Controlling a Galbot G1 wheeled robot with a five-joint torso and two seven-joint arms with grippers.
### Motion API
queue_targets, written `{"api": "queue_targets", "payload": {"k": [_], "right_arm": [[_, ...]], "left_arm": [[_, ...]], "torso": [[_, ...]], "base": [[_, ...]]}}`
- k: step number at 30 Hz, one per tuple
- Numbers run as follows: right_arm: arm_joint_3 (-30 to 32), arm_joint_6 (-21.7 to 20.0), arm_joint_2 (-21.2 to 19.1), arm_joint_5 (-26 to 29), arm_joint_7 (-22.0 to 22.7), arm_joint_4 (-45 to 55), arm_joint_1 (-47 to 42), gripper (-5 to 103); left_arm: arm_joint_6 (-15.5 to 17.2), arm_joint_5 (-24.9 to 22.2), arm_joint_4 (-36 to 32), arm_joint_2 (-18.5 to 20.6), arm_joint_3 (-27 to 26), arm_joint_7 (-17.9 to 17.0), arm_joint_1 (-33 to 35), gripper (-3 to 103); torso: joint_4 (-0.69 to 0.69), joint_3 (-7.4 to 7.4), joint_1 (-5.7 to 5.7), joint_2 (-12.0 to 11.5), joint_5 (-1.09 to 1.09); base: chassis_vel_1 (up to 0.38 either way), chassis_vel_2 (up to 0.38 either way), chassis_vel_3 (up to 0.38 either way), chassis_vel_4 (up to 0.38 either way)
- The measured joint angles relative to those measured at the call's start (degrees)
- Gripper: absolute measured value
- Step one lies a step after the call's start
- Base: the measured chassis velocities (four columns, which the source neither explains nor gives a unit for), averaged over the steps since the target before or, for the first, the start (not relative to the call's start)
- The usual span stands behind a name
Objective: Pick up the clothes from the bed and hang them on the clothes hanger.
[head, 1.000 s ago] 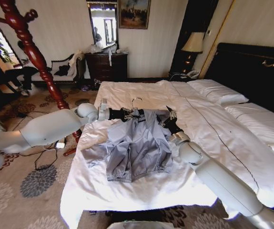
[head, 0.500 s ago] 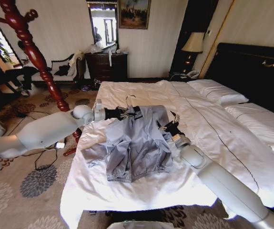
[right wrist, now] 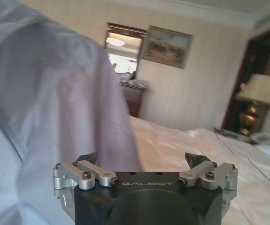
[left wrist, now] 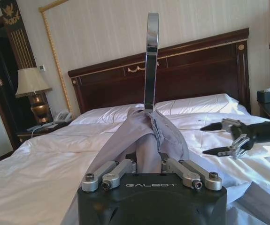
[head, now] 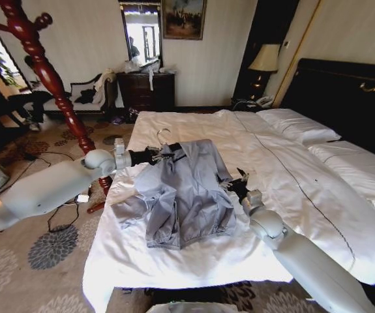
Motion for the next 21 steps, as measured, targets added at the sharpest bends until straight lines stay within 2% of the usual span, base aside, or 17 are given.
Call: {"api": "queue_targets", "payload": {"k": [2, 5, 8, 12, 17, 18, 21], "right_arm": [[4.6, 1.0, 1.3, 0.1, -1.2, 0.6, -4.3, 100], [11.3, 2.7, 3.6, -0.6, -3.5, 2.2, -11.4, 100], [14.6, 3.7, 5.3, -1.7, -4.9, 3.8, -15.3, 100], [17.8, 5.1, 7.8, -3.4, -6.3, 5.6, -19.1, 100], [21.2, 9.4, 13.2, -6.4, -9.0, 8.6, -25.7, 100], [21.2, 9.4, 13.2, -6.4, -9.0, 8.6, -25.7, 100], [22.8, 12.4, 18.5, -8.4, -11.3, 10.2, -31.1, 100]], "left_arm": [[0.0, -0.1, -0.2, 0.3, -0.6, 0.0, 0.3, 16], [0.0, -0.1, -0.5, 0.8, -1.2, -0.1, 0.9, 16], [0.0, -0.1, -1.1, 1.1, -1.6, -0.4, 1.4, 16], [0.0, -0.1, -2.2, 1.6, -2.2, -0.8, 2.1, 16], [0.0, -0.2, -3.5, 2.7, -4.2, -1.2, 4.0, 16], [0.0, -0.2, -3.5, 2.7, -4.2, -1.2, 4.0, 16], [0.0, 0.0, -4.2, 3.6, -5.6, -1.4, 5.9, 16]], "torso": [[-0.03, 0.0, 0.0, 0.0, 0.02], [0.01, 0.0, 0.0, 0.0, 0.01], [0.01, 0.0, -0.01, 0.0, 0.0], [0.01, 0.0, 0.0, 0.0, 0.0], [0.02, 0.0, 0.0, 0.0, 0.01], [0.02, 0.0, 0.0, 0.0, 0.01], [0.01, 0.0, -0.01, 0.0, 0.0]], "base": [[0.0, 0.0, 0.0, 0.0], [0.0, 0.0, 0.0, 0.0], [0.0, 0.0, 0.0, 0.0], [0.0, 0.0, 0.0, 0.0], [0.0, 0.0, 0.0, 0.0], [0.0, 0.0, 0.0, 0.0], [0.0, 0.0, 0.0, 0.0]]}}
